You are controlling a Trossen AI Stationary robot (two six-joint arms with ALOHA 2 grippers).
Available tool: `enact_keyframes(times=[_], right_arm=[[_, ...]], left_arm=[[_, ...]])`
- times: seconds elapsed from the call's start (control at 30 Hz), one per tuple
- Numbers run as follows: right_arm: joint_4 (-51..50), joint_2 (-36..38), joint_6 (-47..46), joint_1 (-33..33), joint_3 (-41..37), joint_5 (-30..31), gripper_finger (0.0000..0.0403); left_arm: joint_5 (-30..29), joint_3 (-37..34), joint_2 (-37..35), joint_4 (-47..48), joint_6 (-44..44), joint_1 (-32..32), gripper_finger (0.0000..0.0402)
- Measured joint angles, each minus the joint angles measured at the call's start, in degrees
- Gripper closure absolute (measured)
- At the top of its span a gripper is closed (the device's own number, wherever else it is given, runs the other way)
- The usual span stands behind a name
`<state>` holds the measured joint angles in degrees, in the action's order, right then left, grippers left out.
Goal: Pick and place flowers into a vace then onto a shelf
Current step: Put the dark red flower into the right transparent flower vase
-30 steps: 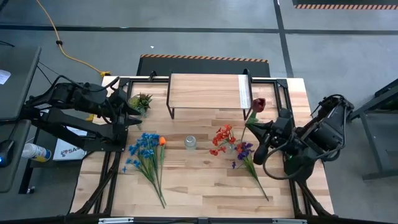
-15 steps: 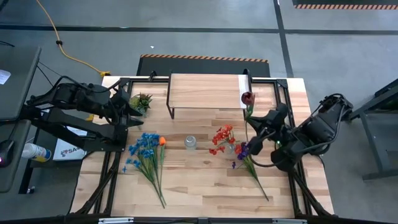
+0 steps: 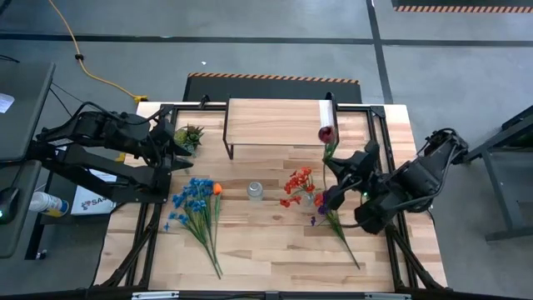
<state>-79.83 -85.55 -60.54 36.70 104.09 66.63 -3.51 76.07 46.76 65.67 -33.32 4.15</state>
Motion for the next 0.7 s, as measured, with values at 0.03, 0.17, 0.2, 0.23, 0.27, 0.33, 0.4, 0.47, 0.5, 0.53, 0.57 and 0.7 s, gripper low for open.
enact_keyframes(times=[0.03,0.17,0.2,0.23,0.27,0.33,0.4,0.47,0.5,0.53,0.57,0.7], right_arm=[[0.0,-0.7,-0.2,-0.1,0.0,-0.2,0.0403],[-1.6,-2.8,-1.0,-1.0,0.0,-0.6,0.0403],[-1.8,-3.1,-1.3,-1.2,0.0,-0.8,0.0403],[-2.5,-3.3,-1.6,-1.5,0.0,-1.0,0.0403],[-2.9,-3.3,-1.9,-1.7,0.0,-1.0,0.0403],[-3.2,-3.3,-2.0,-2.3,0.0,-0.6,0.0403],[-3.9,-3.2,-1.6,-3.0,0.0,-0.2,0.0403],[-5.4,-3.1,-1.6,-3.8,0.0,-0.5,0.0403],[-5.3,-2.9,-1.6,-4.3,0.0,-0.4,0.0403],[-5.2,-2.6,-1.3,-4.7,0.0,0.2,0.0403],[-4.9,-2.3,-0.7,-4.9,0.0,1.0,0.0403],[-2.4,-1.2,2.7,-5.3,0.0,4.9,0.0403]], left_arm=[[0.0,0.0,0.0,0.0,0.0,0.0,0.0149],[0.0,0.0,0.0,0.0,0.0,0.0,0.0149],[0.0,0.0,0.0,0.0,0.0,0.0,0.0149],[0.0,0.0,0.0,0.0,0.0,0.0,0.0149],[0.0,0.0,0.0,0.0,0.0,0.0,0.0149],[0.0,0.0,0.0,0.0,0.0,0.0,0.0149],[0.0,0.0,0.0,0.0,0.0,0.0,0.0149],[0.1,0.0,0.0,0.0,0.0,0.0,0.0149],[0.1,0.0,0.0,0.0,0.0,0.0,0.0149],[0.1,0.0,0.0,0.0,0.0,0.0,0.0149],[0.1,0.0,0.0,0.0,0.0,0.0,0.0149],[0.1,0.0,0.0,0.2,0.0,0.0,0.0149]])
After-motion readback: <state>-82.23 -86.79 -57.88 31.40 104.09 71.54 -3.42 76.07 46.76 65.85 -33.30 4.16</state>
